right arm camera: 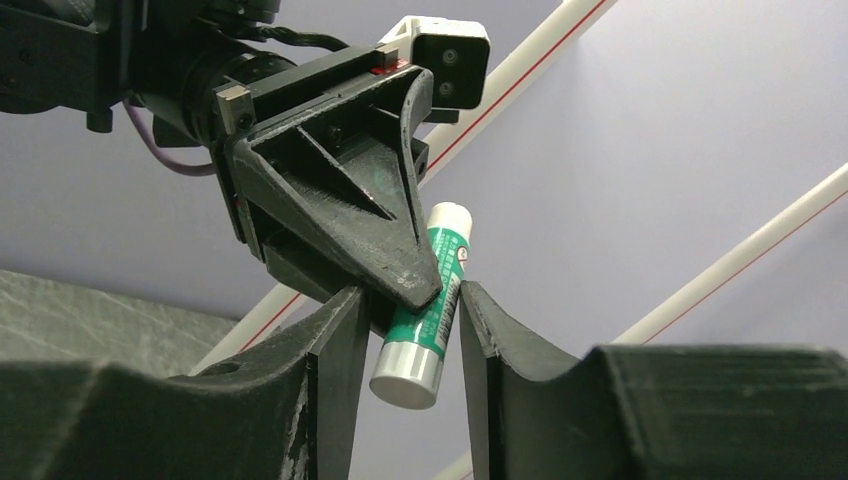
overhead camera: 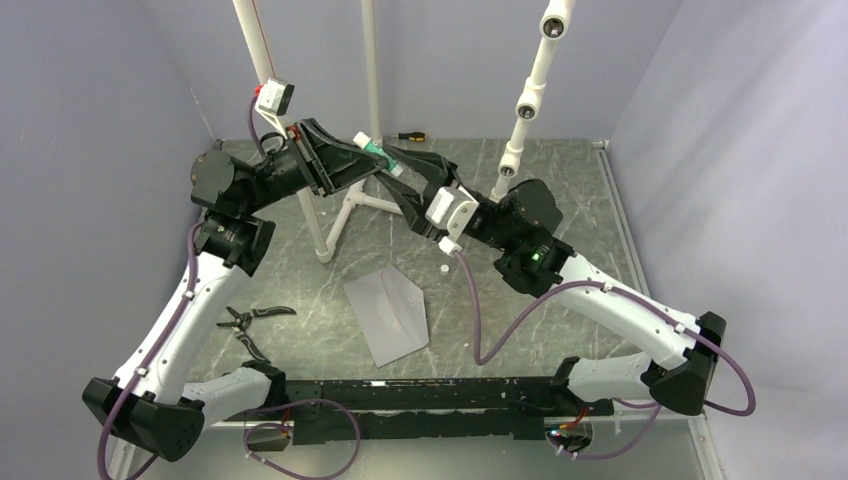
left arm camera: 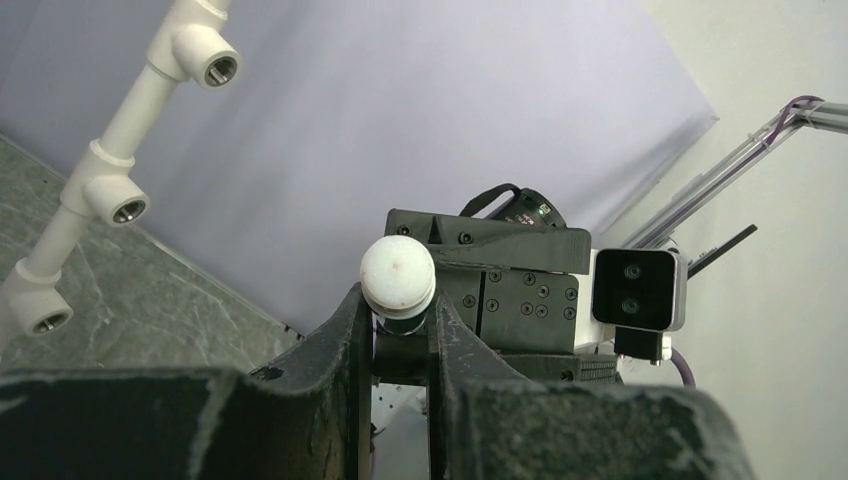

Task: Place the letter into the envelope and seal it

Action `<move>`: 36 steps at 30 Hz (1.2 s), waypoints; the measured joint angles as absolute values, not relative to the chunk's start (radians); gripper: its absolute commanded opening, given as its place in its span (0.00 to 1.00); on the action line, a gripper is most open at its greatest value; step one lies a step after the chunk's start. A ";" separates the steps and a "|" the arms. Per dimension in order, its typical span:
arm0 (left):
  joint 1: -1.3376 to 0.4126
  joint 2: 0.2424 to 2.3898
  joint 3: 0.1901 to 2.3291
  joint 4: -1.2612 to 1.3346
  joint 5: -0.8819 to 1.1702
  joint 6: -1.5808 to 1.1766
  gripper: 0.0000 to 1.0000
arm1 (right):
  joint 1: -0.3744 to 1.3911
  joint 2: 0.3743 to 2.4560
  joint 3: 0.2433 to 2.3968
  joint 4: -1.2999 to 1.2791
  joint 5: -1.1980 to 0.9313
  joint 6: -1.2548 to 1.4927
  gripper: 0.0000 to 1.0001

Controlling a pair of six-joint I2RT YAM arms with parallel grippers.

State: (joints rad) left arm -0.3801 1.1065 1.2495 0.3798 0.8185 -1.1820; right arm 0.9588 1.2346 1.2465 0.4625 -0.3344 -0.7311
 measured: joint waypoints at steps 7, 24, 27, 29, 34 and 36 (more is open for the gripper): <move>-0.374 1.110 1.250 0.411 0.796 -1.205 0.12 | 0.962 1.250 1.263 0.483 -0.280 -0.762 0.00; -0.381 1.052 1.250 0.306 0.759 -1.105 0.75 | 0.965 1.239 1.232 0.490 -0.187 -0.738 0.00; -0.381 1.047 1.250 0.276 0.735 -1.089 0.73 | 0.963 1.231 1.231 0.467 -0.186 -0.738 0.00; -0.381 1.045 1.250 0.253 0.717 -1.081 0.73 | 0.963 1.225 1.229 0.458 -0.187 -0.736 0.00; -0.381 1.044 1.250 0.214 0.682 -1.071 0.73 | 0.963 1.209 1.227 0.427 -0.192 -0.727 0.00; -0.381 1.044 1.250 0.203 0.672 -1.068 0.71 | 0.963 1.201 1.227 0.415 -0.194 -0.722 0.00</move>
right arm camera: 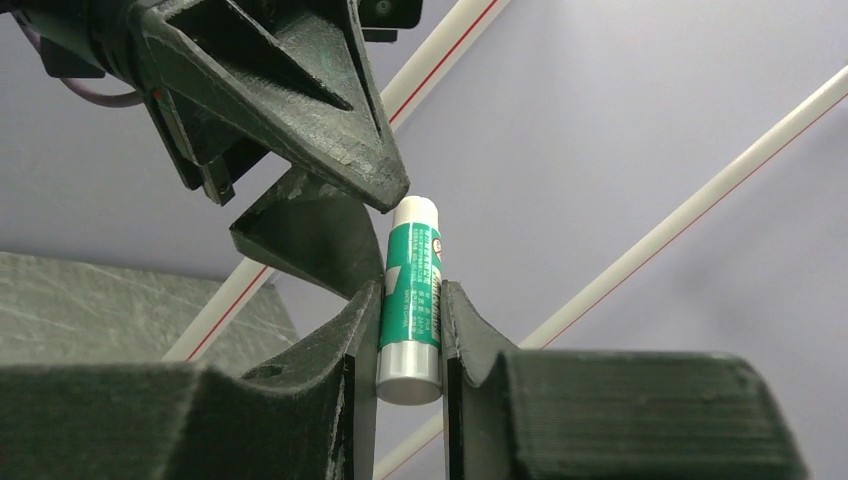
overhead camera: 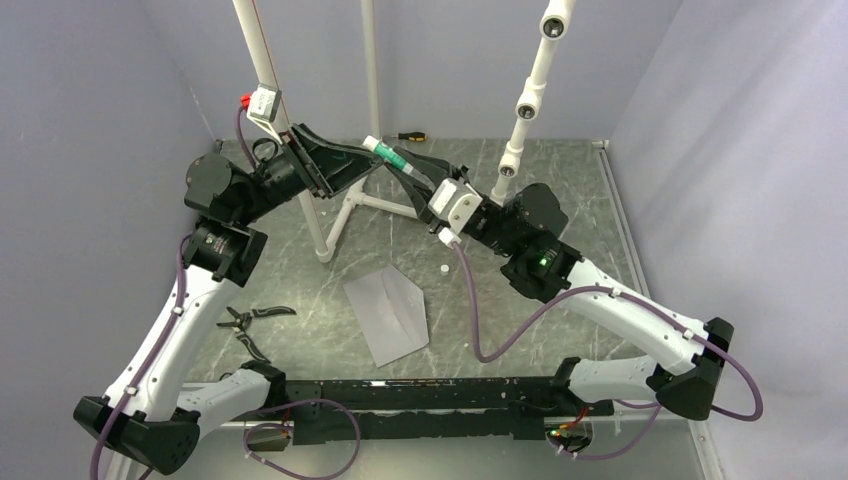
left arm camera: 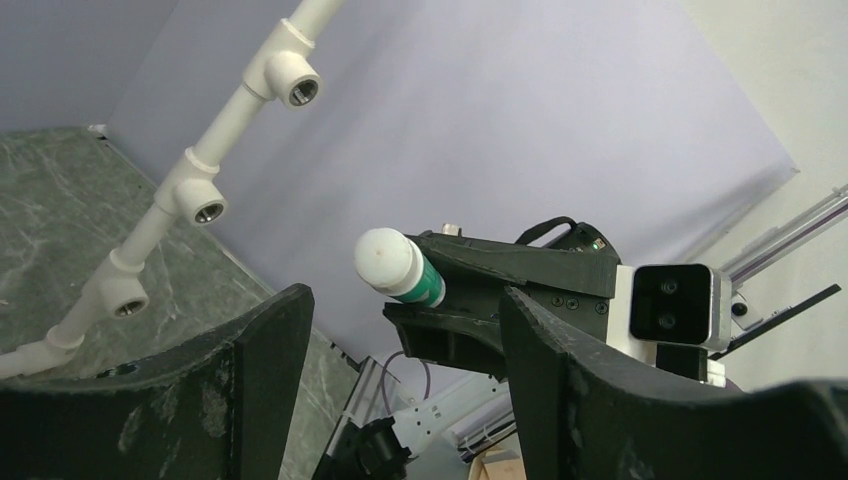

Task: Place the letter into the envelope and seal it

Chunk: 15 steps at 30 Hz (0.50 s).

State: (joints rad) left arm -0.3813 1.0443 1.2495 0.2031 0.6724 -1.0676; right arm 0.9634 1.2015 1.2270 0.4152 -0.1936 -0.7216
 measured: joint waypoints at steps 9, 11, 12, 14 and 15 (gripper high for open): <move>-0.381 1.044 1.250 0.201 0.664 -1.071 0.50 | 0.963 1.189 1.227 0.366 -0.215 -0.690 0.00; -0.381 1.045 1.250 0.204 0.665 -1.079 0.42 | 0.963 1.189 1.227 0.358 -0.216 -0.685 0.00; -0.381 1.047 1.250 0.204 0.665 -1.082 0.36 | 0.963 1.189 1.227 0.358 -0.218 -0.683 0.00; -0.381 1.052 1.250 0.205 0.665 -1.092 0.22 | 0.963 1.187 1.227 0.361 -0.218 -0.679 0.00; -0.381 1.057 1.248 0.205 0.665 -1.097 0.13 | 0.963 1.184 1.227 0.360 -0.218 -0.677 0.00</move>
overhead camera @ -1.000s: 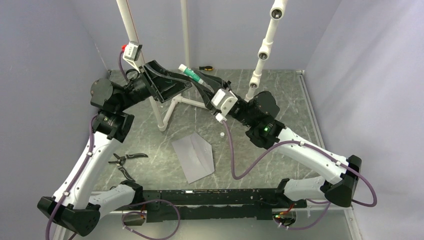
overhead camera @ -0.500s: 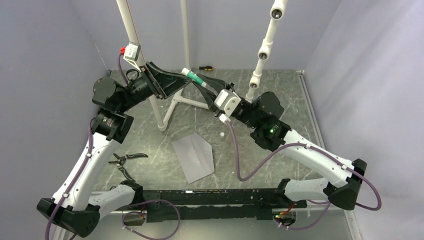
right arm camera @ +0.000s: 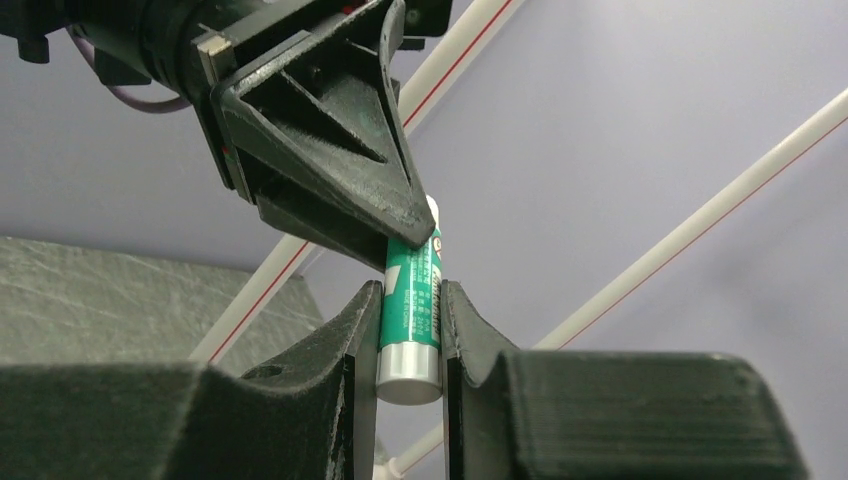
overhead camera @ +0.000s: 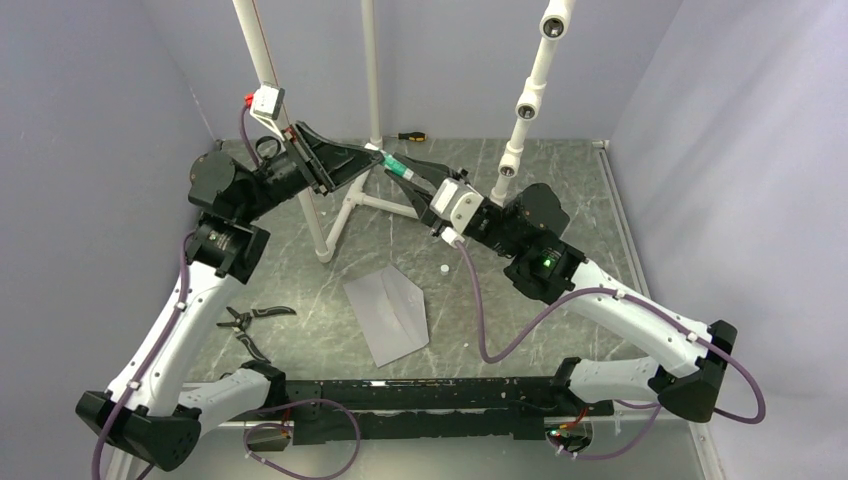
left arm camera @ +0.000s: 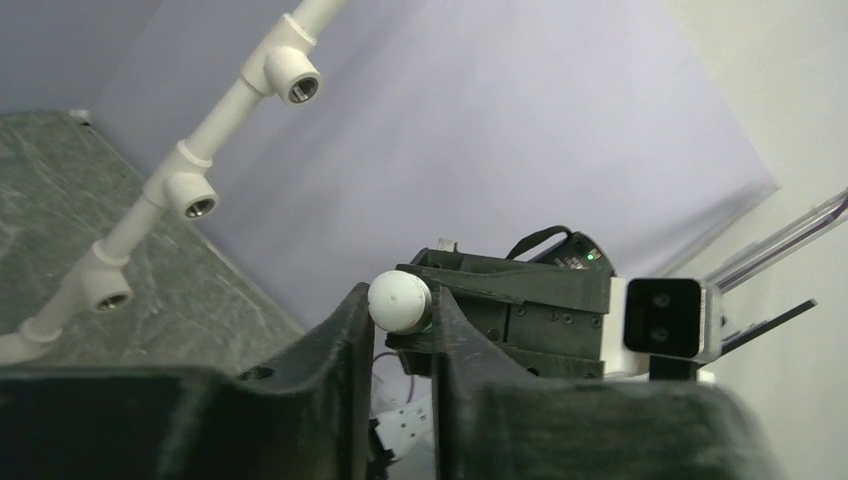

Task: Place the letter into the envelope and seal it

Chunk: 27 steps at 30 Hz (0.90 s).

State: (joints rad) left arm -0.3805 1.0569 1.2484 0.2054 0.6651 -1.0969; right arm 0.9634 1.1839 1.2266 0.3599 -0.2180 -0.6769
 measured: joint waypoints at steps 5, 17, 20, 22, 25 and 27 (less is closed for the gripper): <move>-0.381 1.066 1.247 0.223 0.670 -1.146 0.03 | 0.958 1.184 1.227 0.352 -0.215 -0.670 0.25; -0.381 1.129 1.248 0.303 0.719 -1.311 0.03 | 0.945 1.225 1.225 0.457 -0.265 -0.635 0.46; -0.381 1.128 1.247 0.328 0.719 -1.331 0.02 | 0.924 1.246 1.225 0.496 -0.294 -0.615 0.47; -0.381 1.127 1.247 0.345 0.717 -1.333 0.03 | 0.911 1.252 1.225 0.518 -0.313 -0.598 0.49; -0.381 1.126 1.247 0.381 0.717 -1.342 0.02 | 0.895 1.255 1.225 0.550 -0.333 -0.579 0.48; -0.381 1.123 1.247 0.393 0.717 -1.348 0.02 | 0.888 1.258 1.225 0.568 -0.344 -0.572 0.45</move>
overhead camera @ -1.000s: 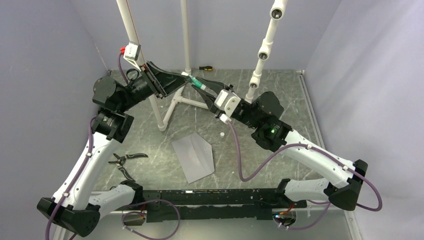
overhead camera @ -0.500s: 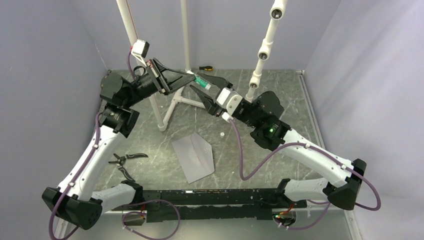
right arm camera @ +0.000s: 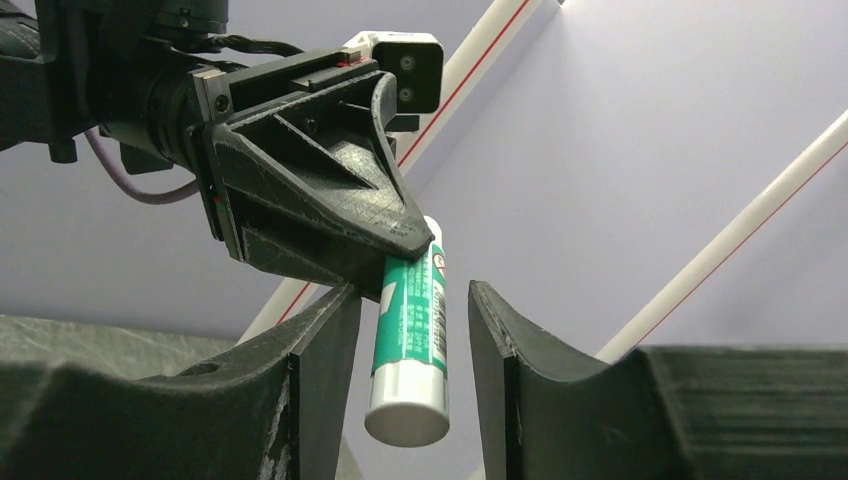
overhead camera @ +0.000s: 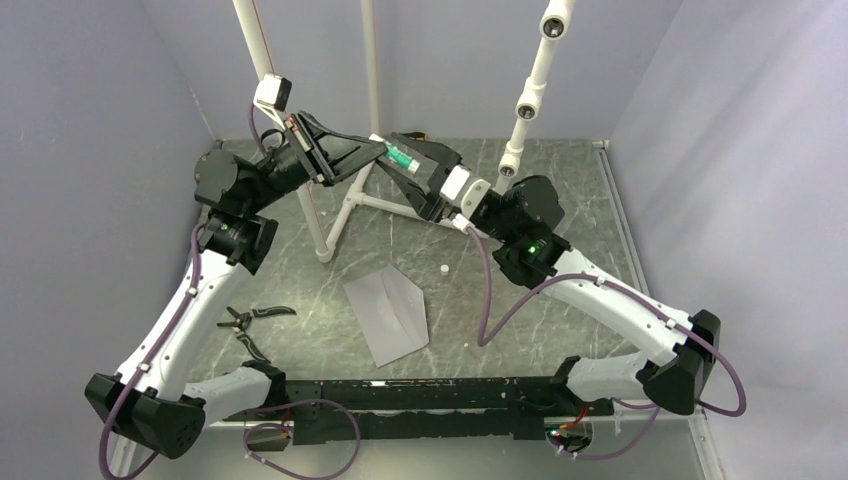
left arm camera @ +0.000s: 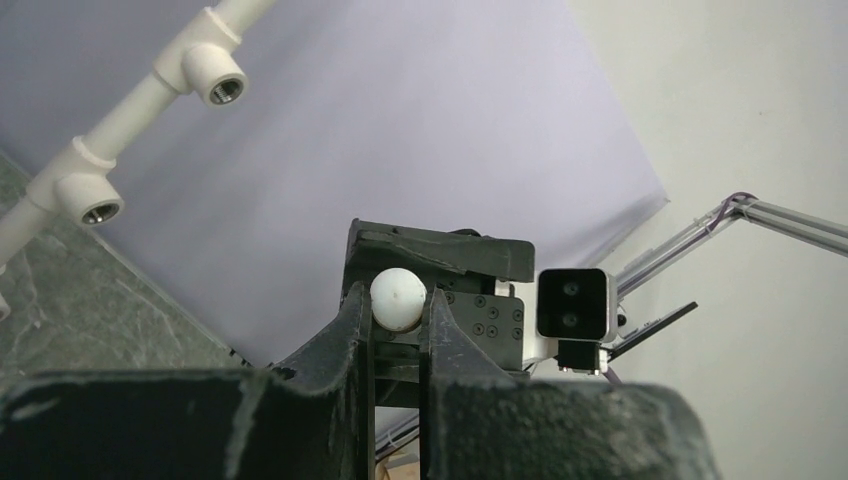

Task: Place the letter into the envelope and seal it

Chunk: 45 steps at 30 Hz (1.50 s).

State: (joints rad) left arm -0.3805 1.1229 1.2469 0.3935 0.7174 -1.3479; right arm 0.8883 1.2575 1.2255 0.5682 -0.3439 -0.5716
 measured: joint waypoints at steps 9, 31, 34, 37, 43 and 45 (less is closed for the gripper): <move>-0.372 1.123 1.202 0.510 0.694 -1.410 0.02 | 0.873 1.298 1.225 0.648 -0.404 -0.556 0.38; -0.329 1.169 1.187 0.663 0.725 -1.626 0.02 | 0.822 1.382 1.271 0.862 -0.490 -0.404 0.47; -0.329 1.169 1.187 0.677 0.730 -1.640 0.02 | 0.818 1.396 1.280 0.875 -0.501 -0.384 0.42; -0.327 1.172 1.187 0.688 0.728 -1.645 0.02 | 0.811 1.413 1.288 0.894 -0.523 -0.360 0.36; -0.326 1.177 1.175 0.735 0.716 -1.668 0.03 | 0.803 1.430 1.315 0.891 -0.569 -0.336 0.05; -0.326 1.177 1.174 0.744 0.714 -1.670 0.03 | 0.801 1.431 1.327 0.874 -0.583 -0.339 0.00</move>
